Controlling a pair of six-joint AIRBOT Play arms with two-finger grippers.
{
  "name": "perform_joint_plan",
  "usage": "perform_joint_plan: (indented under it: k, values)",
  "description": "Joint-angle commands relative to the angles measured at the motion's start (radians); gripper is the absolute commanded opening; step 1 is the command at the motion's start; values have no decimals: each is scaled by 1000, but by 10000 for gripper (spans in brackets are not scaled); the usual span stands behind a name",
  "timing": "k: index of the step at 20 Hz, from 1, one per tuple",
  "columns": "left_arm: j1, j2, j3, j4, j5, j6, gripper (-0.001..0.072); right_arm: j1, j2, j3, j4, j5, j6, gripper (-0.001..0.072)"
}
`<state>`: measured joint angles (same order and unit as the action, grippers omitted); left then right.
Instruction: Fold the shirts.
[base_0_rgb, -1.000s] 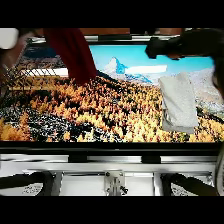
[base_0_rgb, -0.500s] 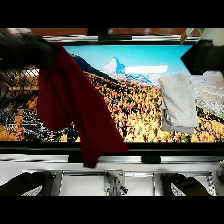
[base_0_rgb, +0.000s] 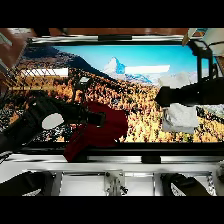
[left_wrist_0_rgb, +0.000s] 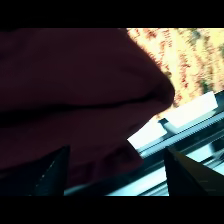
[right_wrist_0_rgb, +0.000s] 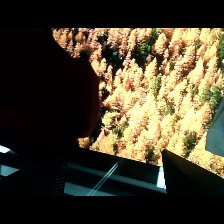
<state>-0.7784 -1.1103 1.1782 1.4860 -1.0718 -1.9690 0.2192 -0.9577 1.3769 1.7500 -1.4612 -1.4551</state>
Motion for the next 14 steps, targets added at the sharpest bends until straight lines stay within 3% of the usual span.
perform_joint_plan:
  k: [1,3,5,10,14]
  values:
    - [76,42,23,96,-283,53,720,1,1,-105,-55,82,-4,684]
    - [171,113,-13,203,-402,76,720,1,1,-135,-129,78,-10,684]
    - [293,212,-140,168,-393,76,720,1,1,-199,-121,86,-35,683]
    - [499,325,-577,-164,-217,152,720,1,-23,-415,154,230,-83,683]
    - [599,296,-692,-267,-85,254,720,1,-162,-419,271,230,-122,683]
